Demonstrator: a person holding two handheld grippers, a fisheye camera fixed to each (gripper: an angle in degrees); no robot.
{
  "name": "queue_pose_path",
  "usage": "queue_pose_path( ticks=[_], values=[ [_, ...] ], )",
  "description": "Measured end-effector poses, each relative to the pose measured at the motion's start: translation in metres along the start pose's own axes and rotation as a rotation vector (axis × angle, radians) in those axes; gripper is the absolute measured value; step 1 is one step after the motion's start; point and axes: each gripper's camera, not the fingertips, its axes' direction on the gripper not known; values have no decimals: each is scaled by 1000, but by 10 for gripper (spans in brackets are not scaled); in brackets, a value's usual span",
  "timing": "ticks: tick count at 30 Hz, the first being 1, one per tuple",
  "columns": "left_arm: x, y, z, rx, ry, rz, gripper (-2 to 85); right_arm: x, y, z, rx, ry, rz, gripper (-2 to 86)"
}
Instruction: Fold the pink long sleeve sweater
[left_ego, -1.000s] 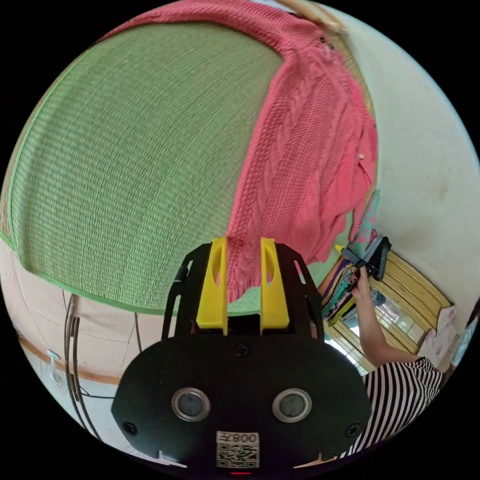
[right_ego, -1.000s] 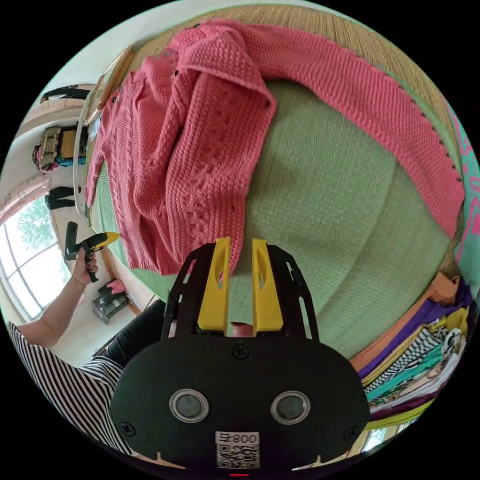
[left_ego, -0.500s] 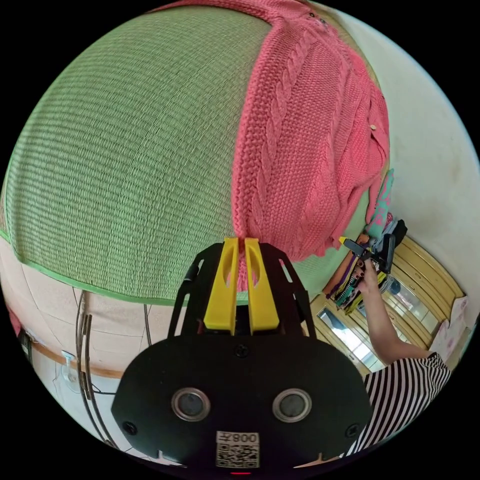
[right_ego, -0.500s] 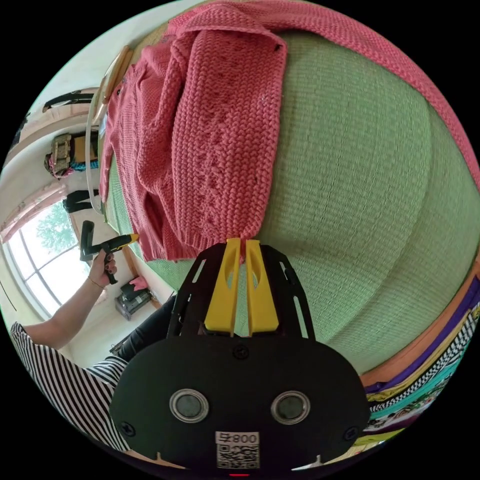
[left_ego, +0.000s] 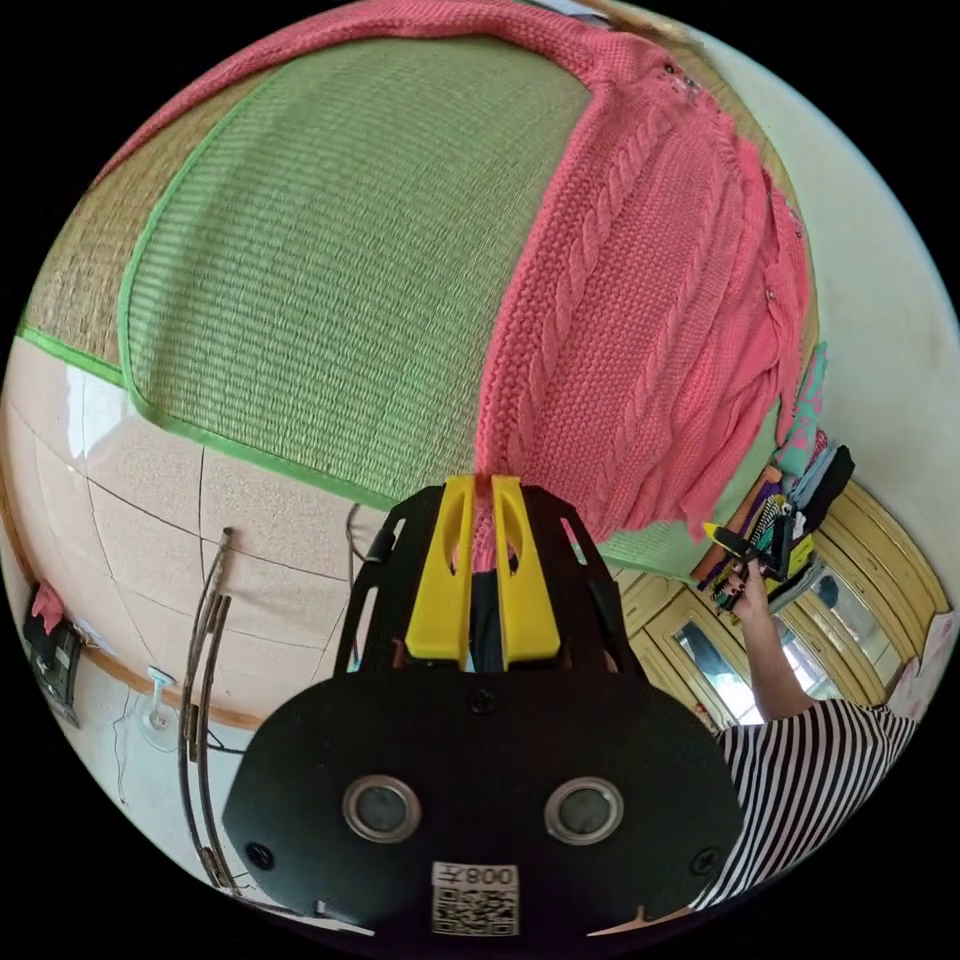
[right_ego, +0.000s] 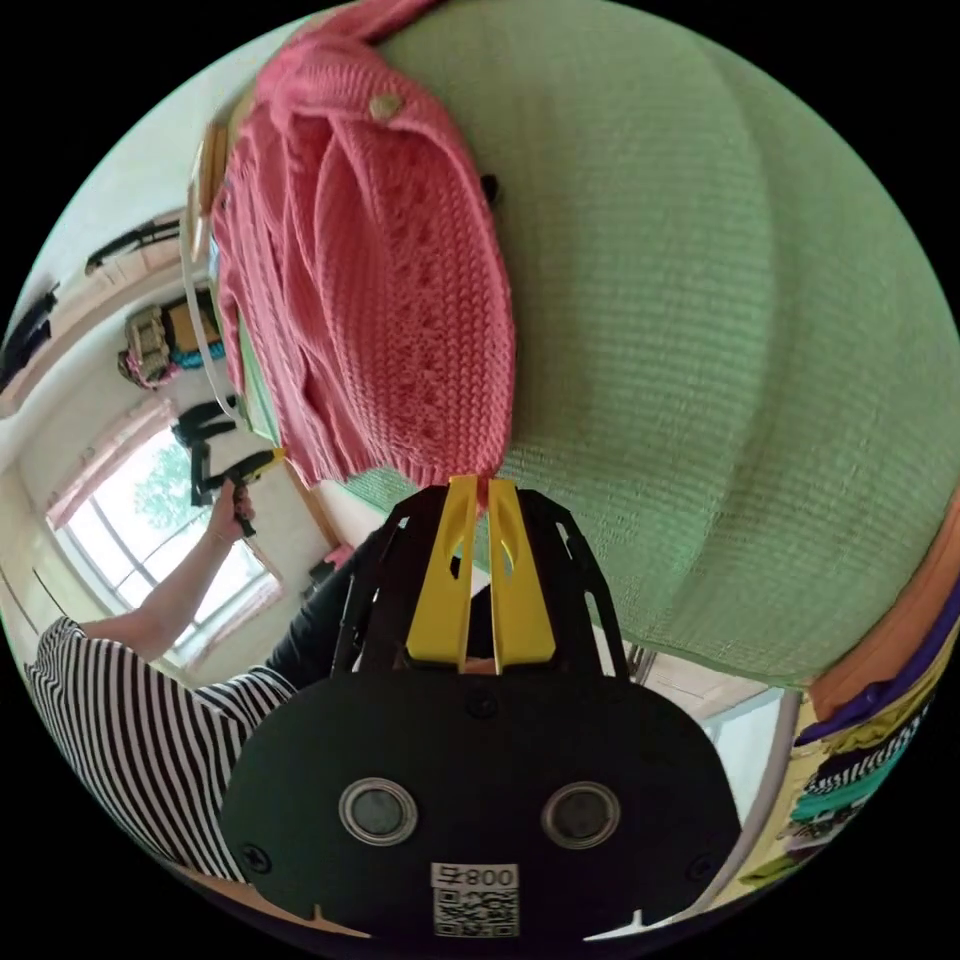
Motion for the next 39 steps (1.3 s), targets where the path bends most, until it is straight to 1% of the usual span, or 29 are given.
queue_pose_path(
  ticks=[4, 8, 10, 12, 14, 17, 19, 21, 23, 25, 28, 31, 33, 35, 39],
  values=[
    [10, -8, -3, 53, -49, 25, 32, 9, 1, -56, 175, 87, 67, 27],
    [13, -10, -2, 90, -115, 21, 31, 15, -4, -119, 350, 165, 111, 77],
    [8, -9, 1, 103, -110, 1, 30, 17, -7, -145, 434, 196, 127, 87],
    [3, -11, 5, 124, -61, -11, 28, 18, -17, -168, 494, 247, 145, 91],
    [5, -16, 10, 130, -46, 1, 27, 21, -38, -192, 538, 353, 193, 95],
    [14, -28, 23, 117, -32, 52, 24, 29, -68, -208, 541, 376, 261, 96],
    [21, -36, 29, 111, -24, 93, 21, 32, -82, -209, 504, 389, 303, 84],
    [28, -45, 37, 105, -13, 135, 17, 23, -82, -212, 537, 424, 296, 69],
    [31, -52, 42, 103, 10, 156, 13, 7, -82, -213, 480, 501, 263, 33],
    [32, -58, 46, 107, 28, 172, 9, -11, -73, -220, 470, 534, 206, 22],
    [32, -67, 51, 106, 55, 192, 7, -47, -48, -254, 550, 592, 127, 15],
    [30, -75, 57, 107, 98, 221, 8, -75, -27, -304, 660, 636, 107, 17],
    [27, -82, 64, 106, 133, 238, 11, -82, -27, -329, 682, 632, 124, 22],
    [25, -87, 70, 96, 165, 255, 16, -84, -33, -348, 695, 631, 212, 26],
    [16, -93, 87, 66, 205, 281, 32, -85, -45, -343, 630, 591, 313, 35]
  ],
)
